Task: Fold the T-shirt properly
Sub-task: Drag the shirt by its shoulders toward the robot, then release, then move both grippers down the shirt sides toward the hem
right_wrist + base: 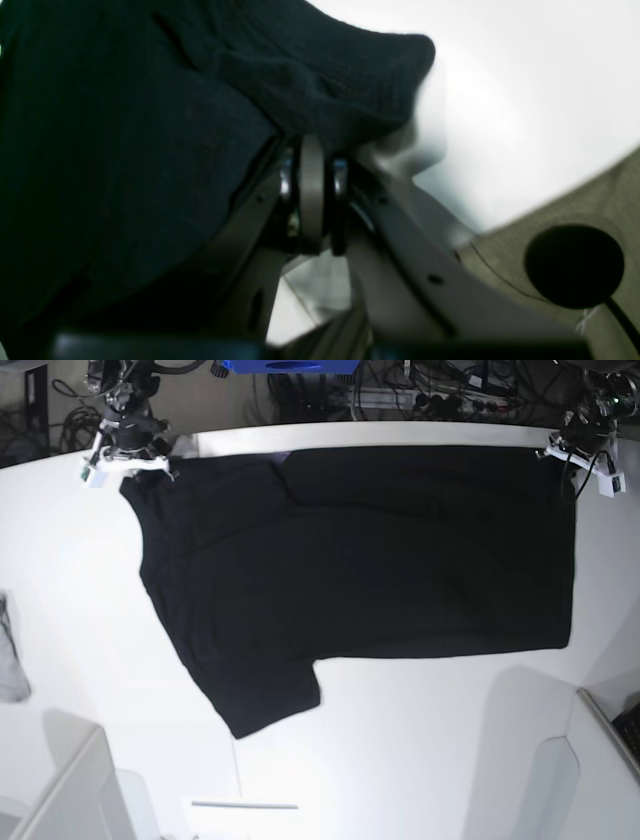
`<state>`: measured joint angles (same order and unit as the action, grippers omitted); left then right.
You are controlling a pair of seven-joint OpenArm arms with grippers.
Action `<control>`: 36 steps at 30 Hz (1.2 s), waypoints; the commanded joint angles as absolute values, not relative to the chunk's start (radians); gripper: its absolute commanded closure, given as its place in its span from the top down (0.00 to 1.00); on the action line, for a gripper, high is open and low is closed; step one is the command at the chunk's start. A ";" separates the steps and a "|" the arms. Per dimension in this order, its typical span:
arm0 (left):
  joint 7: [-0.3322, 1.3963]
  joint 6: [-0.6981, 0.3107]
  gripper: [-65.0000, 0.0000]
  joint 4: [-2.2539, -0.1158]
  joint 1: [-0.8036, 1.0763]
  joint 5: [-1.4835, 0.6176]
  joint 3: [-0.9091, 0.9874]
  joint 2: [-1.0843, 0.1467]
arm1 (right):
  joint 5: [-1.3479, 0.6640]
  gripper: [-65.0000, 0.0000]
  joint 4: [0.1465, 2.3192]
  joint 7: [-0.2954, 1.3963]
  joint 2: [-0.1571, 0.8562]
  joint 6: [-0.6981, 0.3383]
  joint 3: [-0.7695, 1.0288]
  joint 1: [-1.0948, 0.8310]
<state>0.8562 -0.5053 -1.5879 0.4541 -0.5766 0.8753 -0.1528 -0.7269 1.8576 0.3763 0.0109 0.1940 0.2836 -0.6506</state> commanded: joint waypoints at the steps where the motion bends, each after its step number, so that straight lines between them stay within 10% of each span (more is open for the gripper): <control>1: 0.843 -0.510 0.00 -1.606 0.461 -0.587 0.880 -0.168 | -0.730 0.00 1.876 0.357 0.016 0.186 0.288 -0.667; 19: 0.843 -0.512 0.00 -1.606 0.475 -0.587 0.889 -0.165 | -0.733 0.00 1.876 0.355 0.012 0.186 0.288 -0.708; 26: 0.843 -0.512 0.67 -1.606 0.475 -0.588 0.917 -0.163 | -0.733 0.49 1.910 0.354 0.005 0.186 0.325 -0.725; 36: 0.843 -0.512 0.71 -1.667 0.418 -0.585 1.115 -0.170 | -0.727 0.52 1.951 0.360 0.024 0.183 0.469 -0.662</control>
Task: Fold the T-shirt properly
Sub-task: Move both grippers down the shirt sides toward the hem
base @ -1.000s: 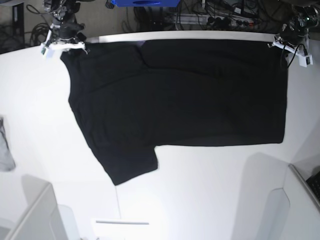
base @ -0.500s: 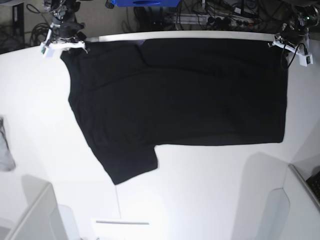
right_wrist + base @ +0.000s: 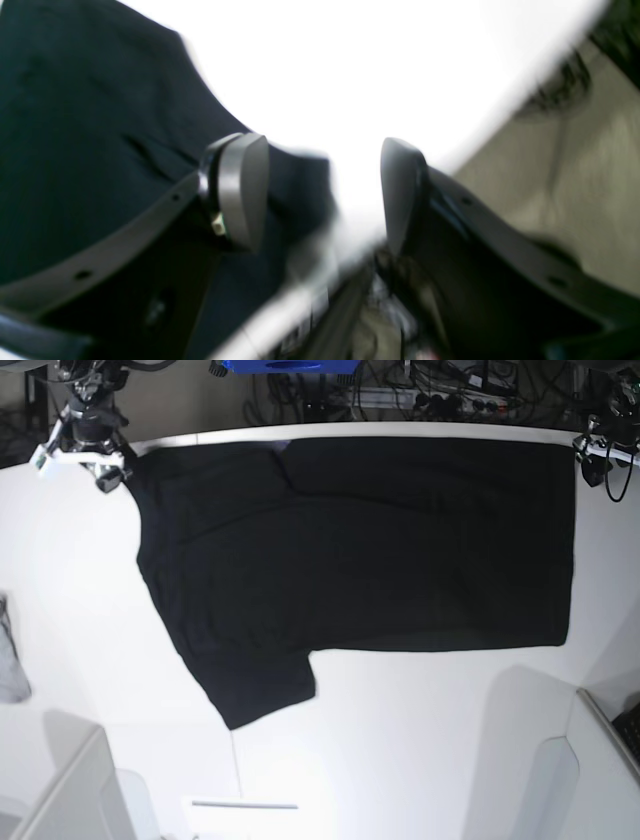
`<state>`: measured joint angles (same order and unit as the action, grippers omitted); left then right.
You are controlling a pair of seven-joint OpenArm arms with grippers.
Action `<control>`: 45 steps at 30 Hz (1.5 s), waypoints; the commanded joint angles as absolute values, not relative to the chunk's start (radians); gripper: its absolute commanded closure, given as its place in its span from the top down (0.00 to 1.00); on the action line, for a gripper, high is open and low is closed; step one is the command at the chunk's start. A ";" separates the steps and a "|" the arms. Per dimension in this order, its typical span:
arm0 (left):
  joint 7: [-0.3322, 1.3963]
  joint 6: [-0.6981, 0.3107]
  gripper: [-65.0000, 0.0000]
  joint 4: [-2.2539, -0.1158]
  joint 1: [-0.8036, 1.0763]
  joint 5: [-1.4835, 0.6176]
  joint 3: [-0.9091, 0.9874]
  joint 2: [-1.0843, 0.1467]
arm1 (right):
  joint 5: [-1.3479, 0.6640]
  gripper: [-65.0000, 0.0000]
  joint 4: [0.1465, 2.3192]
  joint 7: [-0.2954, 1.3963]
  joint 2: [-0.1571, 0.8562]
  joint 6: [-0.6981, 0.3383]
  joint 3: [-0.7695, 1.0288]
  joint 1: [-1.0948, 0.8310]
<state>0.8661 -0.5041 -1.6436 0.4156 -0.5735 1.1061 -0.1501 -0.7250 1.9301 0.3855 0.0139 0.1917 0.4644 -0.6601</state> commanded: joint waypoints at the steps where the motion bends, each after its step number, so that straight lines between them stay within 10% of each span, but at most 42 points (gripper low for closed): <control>1: 0.843 -0.512 0.69 -1.693 0.410 -0.584 1.121 -0.170 | -0.727 0.52 1.951 0.361 0.042 0.183 0.467 -0.645; 9: 0.843 -0.512 0.00 -1.776 0.295 -0.579 1.049 -0.242 | -0.723 0.52 1.916 0.496 0.185 0.183 0.360 -0.414; 20: 0.835 -0.510 0.00 -1.759 0.243 -0.562 0.766 -0.415 | -0.723 0.52 1.647 0.590 0.292 0.182 0.157 -0.042; 27: 0.835 -0.516 0.00 -1.742 0.117 -0.182 0.673 -0.403 | -0.723 0.53 1.395 0.587 0.308 0.179 0.025 0.189; 39: 0.837 -0.518 0.00 -1.730 0.073 -0.119 0.665 -0.364 | -0.723 0.53 0.866 0.544 0.300 -0.013 -0.183 0.562; 45: 0.837 -0.518 0.00 -1.672 0.073 -0.119 0.674 -0.369 | -0.723 0.72 0.644 0.458 0.288 -0.065 -0.280 0.684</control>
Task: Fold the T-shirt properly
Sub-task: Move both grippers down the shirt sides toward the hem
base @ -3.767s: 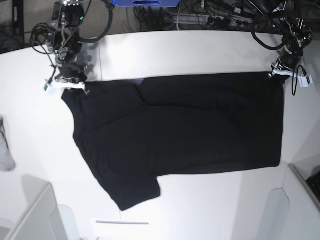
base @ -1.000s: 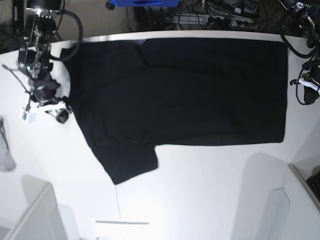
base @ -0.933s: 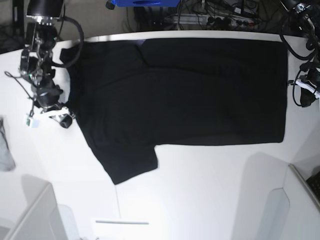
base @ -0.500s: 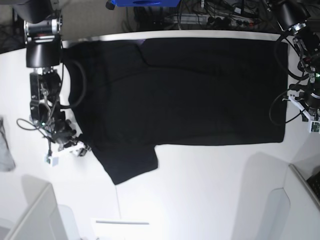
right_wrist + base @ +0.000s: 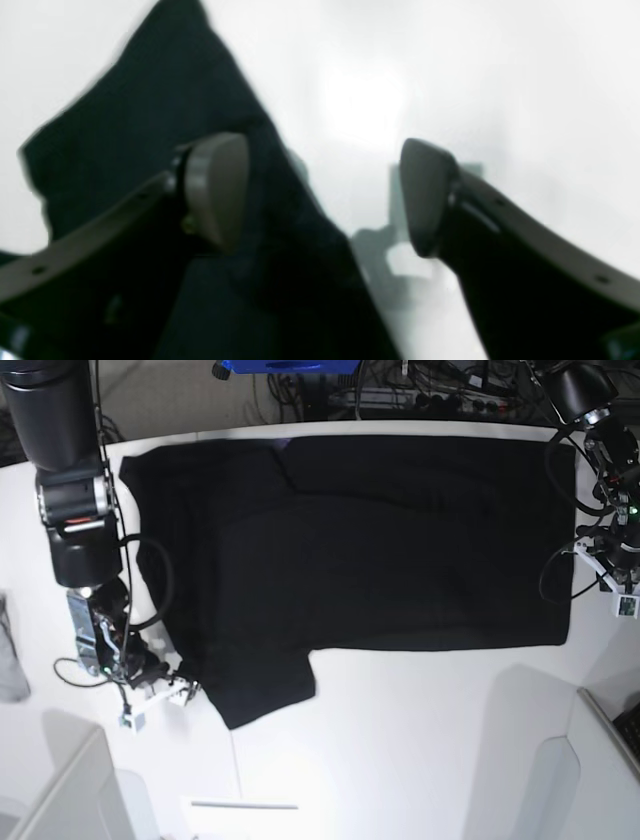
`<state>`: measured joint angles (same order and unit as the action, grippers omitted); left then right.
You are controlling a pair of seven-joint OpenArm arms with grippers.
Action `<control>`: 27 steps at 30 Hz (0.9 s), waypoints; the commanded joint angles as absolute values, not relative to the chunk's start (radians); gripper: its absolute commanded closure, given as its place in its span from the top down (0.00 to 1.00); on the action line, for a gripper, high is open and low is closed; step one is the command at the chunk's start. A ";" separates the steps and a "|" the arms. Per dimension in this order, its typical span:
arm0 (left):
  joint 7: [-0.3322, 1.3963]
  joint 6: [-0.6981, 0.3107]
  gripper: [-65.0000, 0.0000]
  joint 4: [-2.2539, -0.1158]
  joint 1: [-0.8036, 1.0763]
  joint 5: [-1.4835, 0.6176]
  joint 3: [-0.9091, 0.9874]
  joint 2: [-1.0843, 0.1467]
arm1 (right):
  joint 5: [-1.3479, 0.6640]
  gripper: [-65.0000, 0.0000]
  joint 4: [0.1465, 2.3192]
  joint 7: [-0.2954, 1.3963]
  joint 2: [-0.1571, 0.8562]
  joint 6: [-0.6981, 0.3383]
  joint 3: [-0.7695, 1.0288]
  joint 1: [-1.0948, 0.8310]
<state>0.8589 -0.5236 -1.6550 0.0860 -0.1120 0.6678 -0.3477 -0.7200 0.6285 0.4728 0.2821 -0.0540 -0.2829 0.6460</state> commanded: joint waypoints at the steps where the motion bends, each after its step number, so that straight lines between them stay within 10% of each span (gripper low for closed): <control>1: 0.837 -0.518 0.00 -1.666 0.073 -0.120 0.674 -0.369 | -0.723 0.73 0.615 0.443 0.283 -0.065 -0.292 0.697; 12: 0.837 -0.518 0.34 -1.653 0.071 -0.120 0.674 -0.369 | -0.723 0.72 0.555 0.397 0.216 -0.067 -0.404 0.711; 20: 0.837 -0.518 0.40 -1.629 0.070 -0.120 0.677 -0.371 | -0.723 0.71 0.555 0.397 0.203 -0.067 -0.406 0.697; 27: 0.837 -0.518 0.41 -1.501 -0.028 -0.122 0.677 -0.371 | -0.690 0.32 0.555 0.363 0.200 -0.067 -0.406 0.684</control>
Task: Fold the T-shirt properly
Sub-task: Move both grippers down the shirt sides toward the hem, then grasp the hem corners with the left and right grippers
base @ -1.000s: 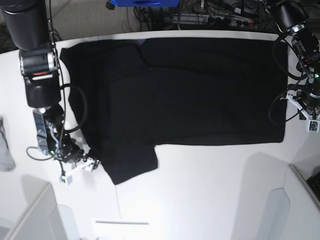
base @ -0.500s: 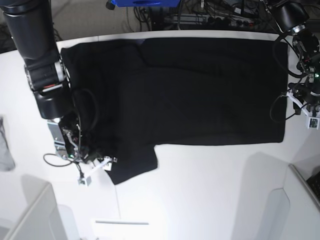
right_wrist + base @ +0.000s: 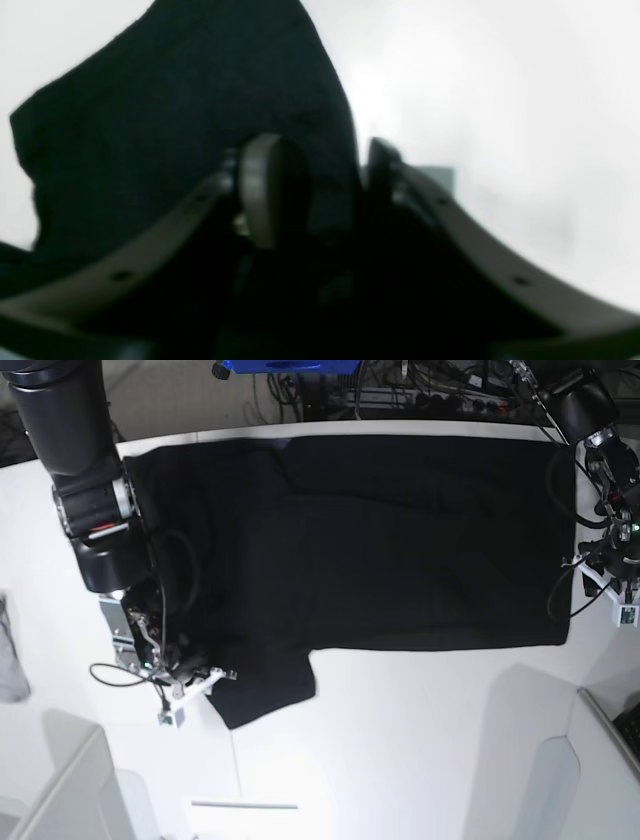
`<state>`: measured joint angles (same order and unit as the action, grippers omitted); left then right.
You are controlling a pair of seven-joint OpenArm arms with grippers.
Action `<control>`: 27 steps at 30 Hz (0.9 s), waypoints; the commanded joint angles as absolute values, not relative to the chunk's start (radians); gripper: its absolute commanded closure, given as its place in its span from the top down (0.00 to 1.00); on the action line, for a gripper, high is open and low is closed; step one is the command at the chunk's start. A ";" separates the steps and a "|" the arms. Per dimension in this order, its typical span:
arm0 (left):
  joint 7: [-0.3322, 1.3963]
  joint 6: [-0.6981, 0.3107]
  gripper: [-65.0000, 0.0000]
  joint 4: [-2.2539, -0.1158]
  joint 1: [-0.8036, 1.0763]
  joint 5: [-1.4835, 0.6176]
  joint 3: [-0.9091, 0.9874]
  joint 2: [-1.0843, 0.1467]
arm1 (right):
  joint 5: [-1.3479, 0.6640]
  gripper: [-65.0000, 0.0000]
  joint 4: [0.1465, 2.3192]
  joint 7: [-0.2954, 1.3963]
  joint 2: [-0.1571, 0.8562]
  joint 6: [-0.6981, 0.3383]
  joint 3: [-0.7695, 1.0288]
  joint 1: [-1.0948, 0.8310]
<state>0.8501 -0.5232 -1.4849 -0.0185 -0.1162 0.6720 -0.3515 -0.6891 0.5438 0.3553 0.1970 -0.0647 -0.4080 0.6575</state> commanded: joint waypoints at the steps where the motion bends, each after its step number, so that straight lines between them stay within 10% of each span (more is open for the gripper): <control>1: 0.837 -0.518 0.44 -1.484 -0.044 -0.122 0.677 -0.371 | -0.665 0.28 0.555 0.360 0.200 -0.065 -0.404 0.682; 8: 0.839 -0.513 0.76 -1.409 -0.137 -0.113 0.668 -0.371 | -0.601 0.00 0.555 0.358 0.182 -0.065 -0.397 0.670; 27: 0.608 -0.510 0.76 -0.846 -0.472 0.024 0.638 -0.390 | -0.604 0.00 0.555 0.360 0.180 -0.065 -0.395 0.670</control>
<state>0.6338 -0.5053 -0.8253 -0.4419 0.0299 0.6384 -0.3653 -0.6052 0.5457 0.3424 0.1761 -0.0628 -0.3992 0.6476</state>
